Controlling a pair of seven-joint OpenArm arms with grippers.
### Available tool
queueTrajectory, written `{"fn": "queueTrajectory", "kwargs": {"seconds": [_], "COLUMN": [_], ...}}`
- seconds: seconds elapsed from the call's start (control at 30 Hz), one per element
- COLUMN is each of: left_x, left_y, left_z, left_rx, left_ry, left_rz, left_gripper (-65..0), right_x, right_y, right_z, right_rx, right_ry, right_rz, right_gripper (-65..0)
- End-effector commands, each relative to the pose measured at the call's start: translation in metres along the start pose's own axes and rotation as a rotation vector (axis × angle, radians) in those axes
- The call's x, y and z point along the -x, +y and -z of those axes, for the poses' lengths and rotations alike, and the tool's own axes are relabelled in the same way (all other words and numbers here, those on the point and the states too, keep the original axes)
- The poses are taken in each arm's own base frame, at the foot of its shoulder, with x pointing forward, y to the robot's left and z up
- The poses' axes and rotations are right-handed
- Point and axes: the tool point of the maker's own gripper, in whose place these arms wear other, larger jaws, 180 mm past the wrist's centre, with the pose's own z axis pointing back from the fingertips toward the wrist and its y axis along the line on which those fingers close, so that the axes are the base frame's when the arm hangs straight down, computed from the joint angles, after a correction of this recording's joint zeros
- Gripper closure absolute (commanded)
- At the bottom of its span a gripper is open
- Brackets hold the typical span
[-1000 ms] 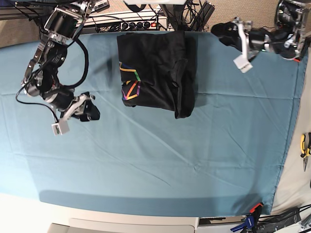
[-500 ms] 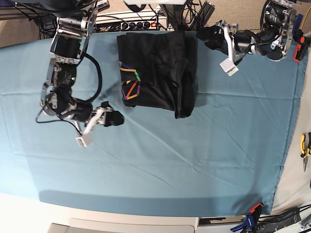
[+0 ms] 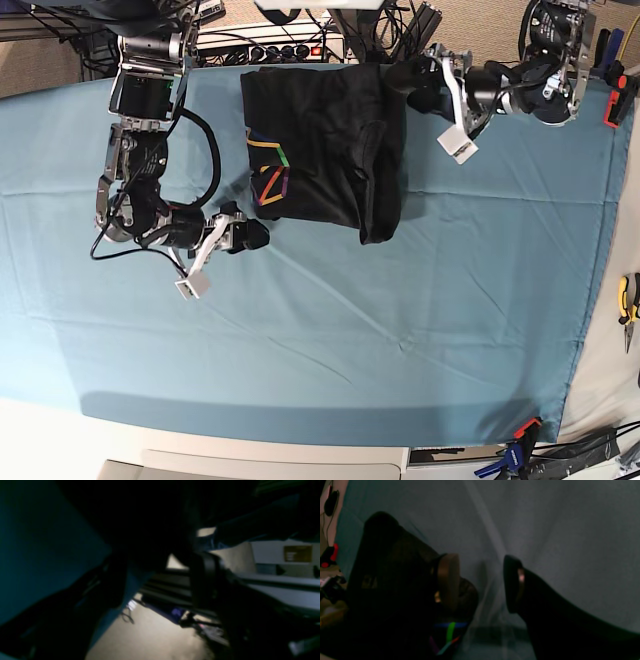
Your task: Fold the T-shirt properly
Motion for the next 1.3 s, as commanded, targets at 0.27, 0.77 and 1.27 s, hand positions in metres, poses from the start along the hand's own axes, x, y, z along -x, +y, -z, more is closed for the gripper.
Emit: {"fn": "queueTrajectory", "kwargs": {"seconds": [0.27, 0.77, 1.27], "left_x": [-0.016, 0.012, 0.008], "left_y": [-0.01, -0.043, -0.04], "left_z": [0.002, 0.044, 0.045], "left_rx": [-0.004, 0.048, 0.033], "left_ry": [-0.061, 0.056, 0.045], "left_rz": [0.021, 0.072, 0.069], "left_gripper": [-40.0, -40.0, -39.9], "right_x": [0.01, -0.016, 0.029], "right_y": [0.021, 0.032, 0.033], "right_z": [0.008, -0.024, -0.004], "right_rx": [-0.087, -0.253, -0.203], "right_ry": [-0.019, -0.255, -0.093], "right_rz": [0.032, 0.12, 0.117], "right_gripper": [-28.8, -28.8, -28.8]}}
